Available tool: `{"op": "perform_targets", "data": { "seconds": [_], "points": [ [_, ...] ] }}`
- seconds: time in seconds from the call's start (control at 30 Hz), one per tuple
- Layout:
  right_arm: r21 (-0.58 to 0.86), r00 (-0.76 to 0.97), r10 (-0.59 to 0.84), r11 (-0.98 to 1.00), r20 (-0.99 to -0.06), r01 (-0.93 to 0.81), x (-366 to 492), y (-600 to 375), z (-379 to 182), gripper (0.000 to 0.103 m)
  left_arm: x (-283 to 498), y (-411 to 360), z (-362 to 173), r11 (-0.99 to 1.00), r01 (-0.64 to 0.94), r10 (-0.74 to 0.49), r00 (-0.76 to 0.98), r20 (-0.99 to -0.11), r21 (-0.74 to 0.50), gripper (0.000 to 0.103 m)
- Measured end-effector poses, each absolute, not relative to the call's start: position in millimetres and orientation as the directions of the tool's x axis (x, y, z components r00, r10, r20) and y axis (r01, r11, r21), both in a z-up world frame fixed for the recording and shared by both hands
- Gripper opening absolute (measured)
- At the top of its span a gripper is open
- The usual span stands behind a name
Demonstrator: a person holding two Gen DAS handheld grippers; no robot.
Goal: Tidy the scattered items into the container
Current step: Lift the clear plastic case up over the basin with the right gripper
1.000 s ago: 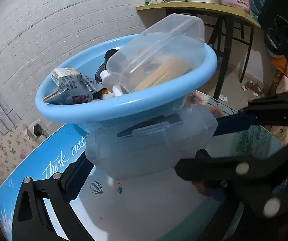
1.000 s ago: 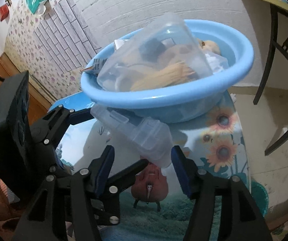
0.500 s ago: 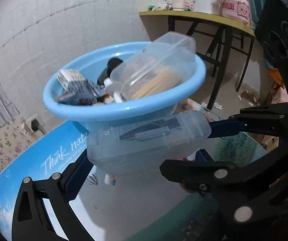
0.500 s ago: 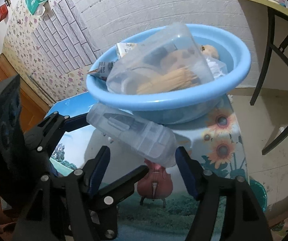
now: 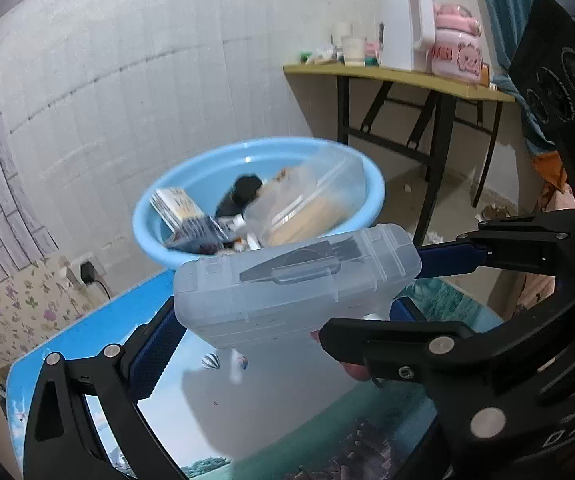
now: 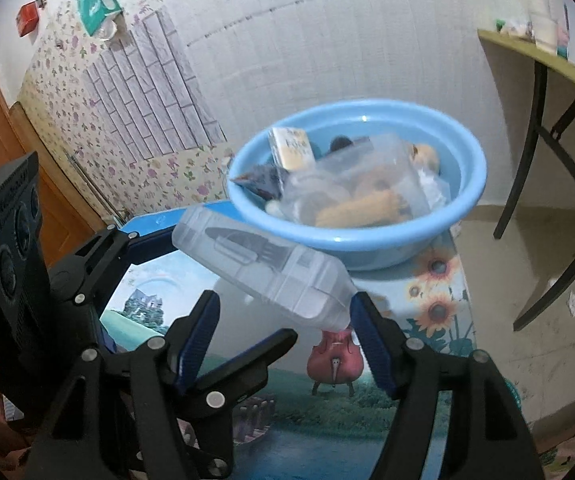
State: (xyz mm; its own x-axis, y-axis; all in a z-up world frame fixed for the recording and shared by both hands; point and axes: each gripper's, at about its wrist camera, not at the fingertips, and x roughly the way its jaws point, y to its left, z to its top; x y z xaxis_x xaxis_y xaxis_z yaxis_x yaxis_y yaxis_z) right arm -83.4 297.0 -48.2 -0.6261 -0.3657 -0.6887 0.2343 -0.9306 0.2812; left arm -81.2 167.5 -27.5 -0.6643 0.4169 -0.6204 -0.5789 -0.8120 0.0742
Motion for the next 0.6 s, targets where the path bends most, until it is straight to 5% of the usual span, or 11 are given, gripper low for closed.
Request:
{"op": "perform_targets", "data": {
  "seconds": [0.6],
  "points": [
    [0.275,-0.701,-0.366,-0.930,-0.612,0.245,-75.8,307.9,-8.5,0.068,-80.7,176.9,9.1,-0.814,-0.569,0.426,-0.723,-0.544,0.118,0.101]
  ]
}}
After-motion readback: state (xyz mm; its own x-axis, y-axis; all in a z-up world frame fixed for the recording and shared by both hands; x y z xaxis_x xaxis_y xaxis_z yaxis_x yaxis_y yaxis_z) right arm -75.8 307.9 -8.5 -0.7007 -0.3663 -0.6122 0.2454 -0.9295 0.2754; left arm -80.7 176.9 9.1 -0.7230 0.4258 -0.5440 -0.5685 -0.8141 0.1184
